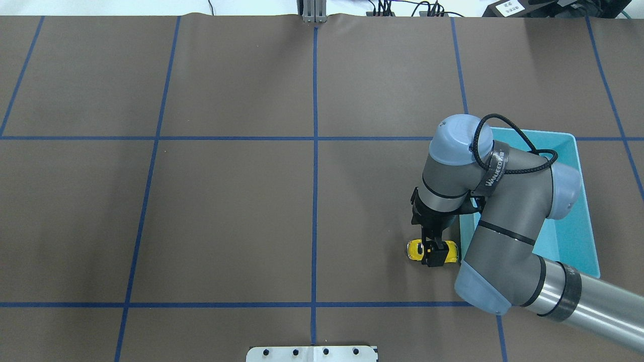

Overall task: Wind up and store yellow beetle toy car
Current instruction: 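Lower the right gripper over the car beside the bin, then close the right gripper around the yellow car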

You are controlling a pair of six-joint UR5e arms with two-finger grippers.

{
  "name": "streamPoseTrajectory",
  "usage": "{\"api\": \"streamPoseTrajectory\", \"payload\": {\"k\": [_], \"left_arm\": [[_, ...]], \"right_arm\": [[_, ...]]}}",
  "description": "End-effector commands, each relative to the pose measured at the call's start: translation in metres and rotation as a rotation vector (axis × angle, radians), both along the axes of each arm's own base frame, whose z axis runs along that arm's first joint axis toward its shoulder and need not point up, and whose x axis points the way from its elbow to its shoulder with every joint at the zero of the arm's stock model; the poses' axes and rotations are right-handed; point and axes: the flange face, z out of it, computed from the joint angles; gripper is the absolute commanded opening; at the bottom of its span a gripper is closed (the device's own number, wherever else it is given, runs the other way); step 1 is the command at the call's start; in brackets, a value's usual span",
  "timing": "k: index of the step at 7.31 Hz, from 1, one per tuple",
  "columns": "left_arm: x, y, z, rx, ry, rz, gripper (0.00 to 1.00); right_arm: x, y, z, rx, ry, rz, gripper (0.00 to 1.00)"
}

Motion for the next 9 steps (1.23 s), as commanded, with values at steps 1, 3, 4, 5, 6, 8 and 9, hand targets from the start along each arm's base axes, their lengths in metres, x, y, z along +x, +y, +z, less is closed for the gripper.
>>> {"api": "streamPoseTrajectory", "payload": {"k": [1, 3, 4, 5, 6, 8, 9], "left_arm": [[0.0, 0.001, -0.001, 0.002, 0.002, 0.001, 1.0], [0.0, 0.001, -0.002, 0.004, 0.002, 0.0, 1.0], [0.0, 0.003, -0.006, 0.01, 0.001, 0.0, 1.0], [0.0, 0.004, -0.003, 0.004, 0.002, 0.0, 1.0], [0.0, 0.004, -0.003, 0.005, 0.002, 0.001, 1.0], [0.0, 0.007, -0.002, 0.003, 0.002, 0.001, 1.0], [0.0, 0.007, -0.002, 0.002, 0.002, 0.0, 1.0]], "right_arm": [[0.003, 0.014, 0.013, 0.003, 0.031, 0.015, 1.0], [0.027, 0.028, 0.046, 0.019, 0.056, 0.016, 1.0], [0.023, 0.032, 0.048, 0.028, 0.048, 0.01, 1.0], [0.018, 0.034, 0.051, 0.043, 0.063, 0.016, 1.0], [0.015, 0.035, 0.047, 0.048, 0.059, 0.016, 1.0], [0.009, 0.032, 0.038, 0.101, 0.064, 0.033, 1.0], [0.008, 0.033, 0.036, 0.105, 0.062, 0.035, 1.0]]}}
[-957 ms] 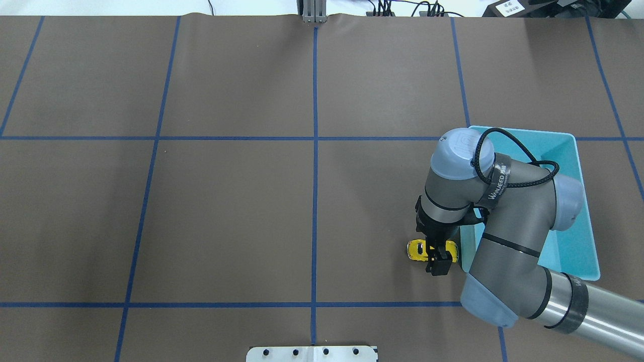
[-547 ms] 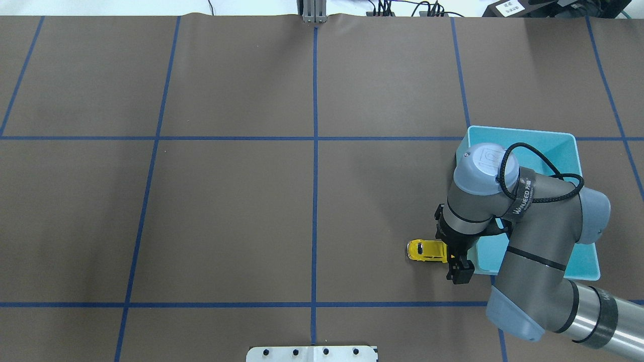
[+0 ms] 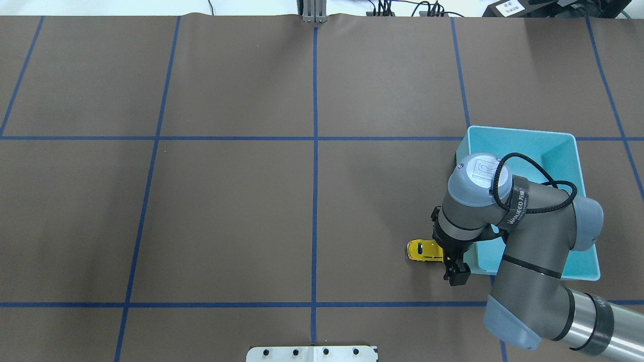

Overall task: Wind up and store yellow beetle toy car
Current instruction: 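Close the right gripper around the yellow car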

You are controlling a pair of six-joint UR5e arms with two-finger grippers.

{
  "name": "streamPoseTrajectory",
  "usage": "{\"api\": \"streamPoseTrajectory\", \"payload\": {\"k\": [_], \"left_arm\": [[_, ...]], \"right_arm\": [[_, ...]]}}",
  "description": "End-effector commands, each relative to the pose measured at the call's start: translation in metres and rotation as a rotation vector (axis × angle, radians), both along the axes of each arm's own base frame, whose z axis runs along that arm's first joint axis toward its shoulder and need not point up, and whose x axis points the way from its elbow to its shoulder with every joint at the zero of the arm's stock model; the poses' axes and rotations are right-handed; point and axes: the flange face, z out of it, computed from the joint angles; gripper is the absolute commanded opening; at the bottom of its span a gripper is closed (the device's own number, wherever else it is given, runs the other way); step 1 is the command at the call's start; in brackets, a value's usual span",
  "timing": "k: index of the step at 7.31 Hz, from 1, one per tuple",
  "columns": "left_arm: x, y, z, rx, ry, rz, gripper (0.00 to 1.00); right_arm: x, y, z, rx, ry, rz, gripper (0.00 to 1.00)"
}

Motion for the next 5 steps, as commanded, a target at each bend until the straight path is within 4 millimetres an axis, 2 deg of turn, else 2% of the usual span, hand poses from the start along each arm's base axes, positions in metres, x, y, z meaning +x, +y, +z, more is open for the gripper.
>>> {"api": "streamPoseTrajectory", "payload": {"k": [1, 3, 4, 5], "left_arm": [[0.0, 0.0, 0.0, -0.001, 0.0, -0.001, 1.0], [0.0, 0.0, 0.0, -0.001, 0.0, -0.001, 1.0], [0.0, 0.0, -0.001, -0.001, 0.0, -0.001, 1.0], [0.0, 0.0, -0.001, 0.002, 0.0, -0.001, 1.0]], "right_arm": [[-0.004, 0.002, 0.003, 0.025, 0.019, 0.022, 1.0], [-0.011, 0.004, 0.007, 0.034, 0.003, 0.025, 1.0], [-0.022, 0.008, 0.009, 0.036, 0.011, 0.013, 1.0], [-0.024, 0.008, 0.008, 0.05, 0.004, 0.014, 0.85]]}}
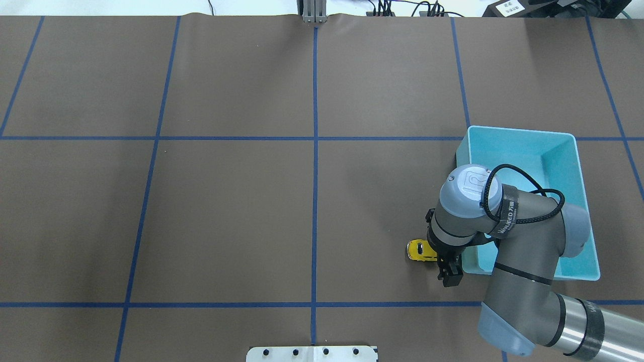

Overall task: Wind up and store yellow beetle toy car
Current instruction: 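Close the right gripper around the yellow car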

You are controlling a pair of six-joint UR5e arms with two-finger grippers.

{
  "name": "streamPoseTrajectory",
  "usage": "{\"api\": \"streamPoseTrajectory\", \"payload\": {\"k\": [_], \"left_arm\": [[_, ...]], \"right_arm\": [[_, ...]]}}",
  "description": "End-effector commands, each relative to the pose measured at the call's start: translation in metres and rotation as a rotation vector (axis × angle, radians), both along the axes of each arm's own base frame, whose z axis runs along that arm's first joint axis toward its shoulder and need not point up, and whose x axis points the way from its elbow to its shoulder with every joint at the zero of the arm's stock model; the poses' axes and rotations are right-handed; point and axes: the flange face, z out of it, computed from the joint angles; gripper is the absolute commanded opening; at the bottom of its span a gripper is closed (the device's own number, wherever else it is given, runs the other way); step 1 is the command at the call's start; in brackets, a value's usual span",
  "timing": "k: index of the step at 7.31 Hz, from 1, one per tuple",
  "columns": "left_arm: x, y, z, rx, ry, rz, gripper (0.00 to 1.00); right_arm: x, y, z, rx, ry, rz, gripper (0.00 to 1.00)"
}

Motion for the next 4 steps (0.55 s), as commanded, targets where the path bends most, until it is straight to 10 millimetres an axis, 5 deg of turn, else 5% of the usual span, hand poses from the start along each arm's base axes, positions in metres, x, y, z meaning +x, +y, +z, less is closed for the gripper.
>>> {"api": "streamPoseTrajectory", "payload": {"k": [1, 4], "left_arm": [[0.0, 0.0, -0.0002, 0.001, 0.0, 0.0, 1.0], [0.0, -0.0008, -0.0025, 0.005, 0.0, 0.0, 1.0]], "right_arm": [[-0.0042, 0.0012, 0.0042, 0.022, -0.03, 0.001, 0.54], [-0.0097, 0.0005, -0.0011, 0.025, -0.05, -0.008, 0.0]]}}
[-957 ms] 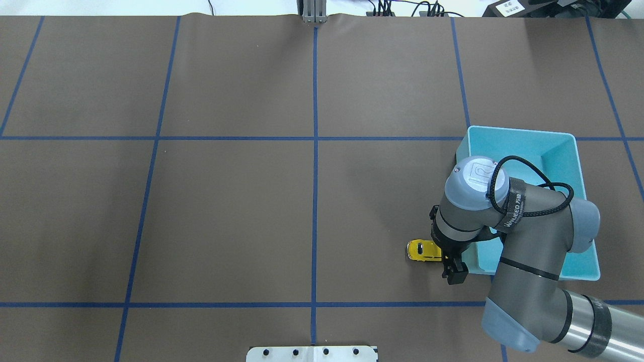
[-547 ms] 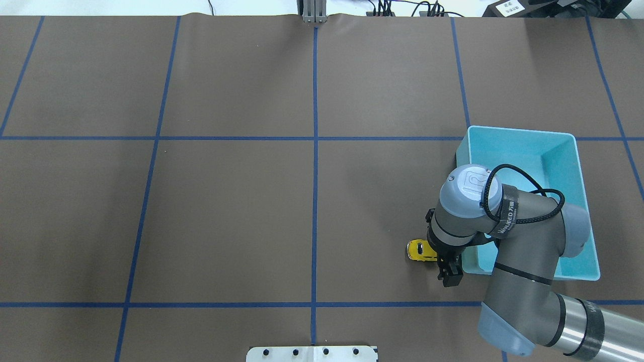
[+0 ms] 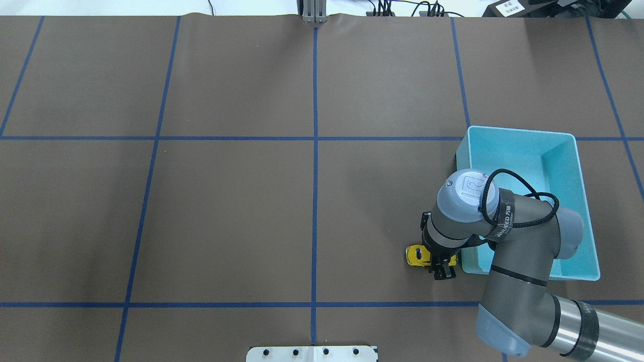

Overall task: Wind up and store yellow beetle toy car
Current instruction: 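Close the right gripper around the yellow car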

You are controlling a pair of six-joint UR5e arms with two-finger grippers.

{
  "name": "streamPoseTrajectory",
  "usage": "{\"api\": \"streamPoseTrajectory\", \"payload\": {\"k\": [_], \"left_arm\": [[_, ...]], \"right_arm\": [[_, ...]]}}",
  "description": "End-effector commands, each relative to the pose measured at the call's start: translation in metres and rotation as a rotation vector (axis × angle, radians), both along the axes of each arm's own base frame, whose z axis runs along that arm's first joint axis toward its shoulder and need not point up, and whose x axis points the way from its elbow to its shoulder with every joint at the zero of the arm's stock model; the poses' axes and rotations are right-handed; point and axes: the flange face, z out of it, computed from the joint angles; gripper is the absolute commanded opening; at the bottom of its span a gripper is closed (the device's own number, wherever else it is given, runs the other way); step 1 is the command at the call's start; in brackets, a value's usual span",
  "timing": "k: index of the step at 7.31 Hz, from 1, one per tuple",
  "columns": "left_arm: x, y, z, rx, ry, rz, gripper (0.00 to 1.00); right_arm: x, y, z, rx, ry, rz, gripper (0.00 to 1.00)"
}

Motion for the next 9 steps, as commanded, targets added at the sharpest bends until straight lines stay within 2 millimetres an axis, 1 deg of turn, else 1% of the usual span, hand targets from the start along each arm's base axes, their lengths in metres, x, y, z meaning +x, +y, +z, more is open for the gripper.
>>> {"api": "streamPoseTrajectory", "payload": {"k": [1, 2, 3, 4, 5, 6, 7, 8, 9], "left_arm": [[0.0, 0.0, -0.002, 0.001, 0.0, 0.0, 1.0], [0.0, 0.0, -0.001, -0.001, 0.0, 0.0, 1.0], [0.0, -0.001, -0.003, 0.001, 0.0, 0.0, 1.0], [0.0, -0.001, -0.005, 0.004, 0.0, 0.0, 1.0], [0.0, -0.001, -0.005, 0.002, 0.0, 0.0, 1.0], [0.0, 0.0, -0.005, 0.001, 0.0, 0.0, 1.0], [0.0, 0.0, -0.006, 0.003, 0.0, -0.001, 1.0], [0.0, 0.0, -0.008, 0.007, 0.0, -0.001, 1.0], [0.0, 0.0, -0.008, 0.006, 0.003, -0.001, 1.0]], "right_arm": [[-0.002, 0.0, -0.004, 0.004, -0.012, -0.008, 0.0], [-0.001, 0.001, -0.008, 0.005, -0.02, -0.01, 0.0], [-0.004, 0.0, -0.023, 0.008, -0.046, -0.016, 0.0], [-0.004, -0.001, -0.03, 0.011, -0.056, -0.014, 0.0], [-0.003, -0.002, -0.032, 0.013, -0.059, -0.013, 0.0], [0.004, -0.006, -0.037, 0.008, -0.068, -0.008, 0.0], [0.024, -0.02, -0.049, -0.022, -0.095, 0.0, 0.0], [0.037, -0.037, -0.062, -0.03, -0.116, -0.012, 0.0], [0.046, -0.05, -0.062, 0.019, -0.11, -0.055, 0.0]]}}
